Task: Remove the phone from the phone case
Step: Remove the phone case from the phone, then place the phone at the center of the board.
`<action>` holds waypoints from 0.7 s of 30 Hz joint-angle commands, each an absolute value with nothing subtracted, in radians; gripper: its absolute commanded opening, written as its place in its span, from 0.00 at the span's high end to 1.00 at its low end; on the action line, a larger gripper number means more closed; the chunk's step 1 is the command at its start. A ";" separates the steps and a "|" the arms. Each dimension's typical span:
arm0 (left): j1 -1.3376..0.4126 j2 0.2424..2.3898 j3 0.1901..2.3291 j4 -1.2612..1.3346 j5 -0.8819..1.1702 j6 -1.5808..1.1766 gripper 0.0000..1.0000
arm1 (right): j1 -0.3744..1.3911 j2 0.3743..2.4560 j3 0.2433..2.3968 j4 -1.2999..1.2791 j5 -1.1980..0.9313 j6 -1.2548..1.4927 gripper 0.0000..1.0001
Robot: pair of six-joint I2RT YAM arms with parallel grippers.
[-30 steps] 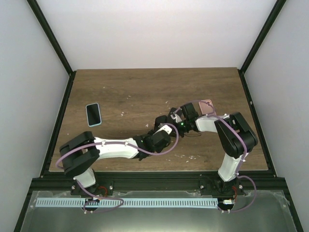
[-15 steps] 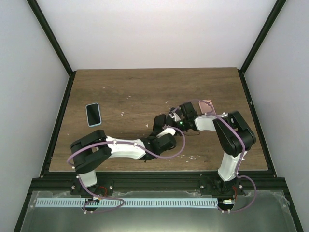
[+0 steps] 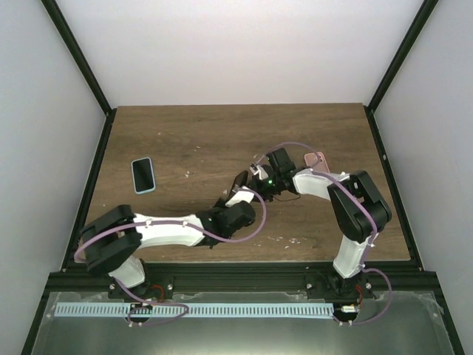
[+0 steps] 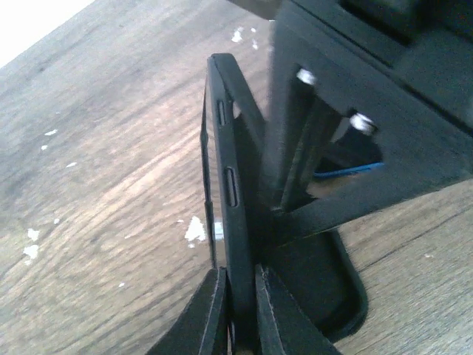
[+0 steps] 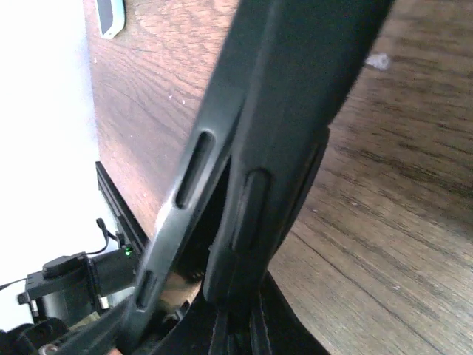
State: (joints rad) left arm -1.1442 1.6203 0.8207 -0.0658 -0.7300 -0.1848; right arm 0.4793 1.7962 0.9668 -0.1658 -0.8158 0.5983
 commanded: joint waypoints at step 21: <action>-1.053 1.501 0.775 0.158 -0.867 0.032 1.00 | -0.082 1.375 0.966 -0.197 -0.709 0.269 0.99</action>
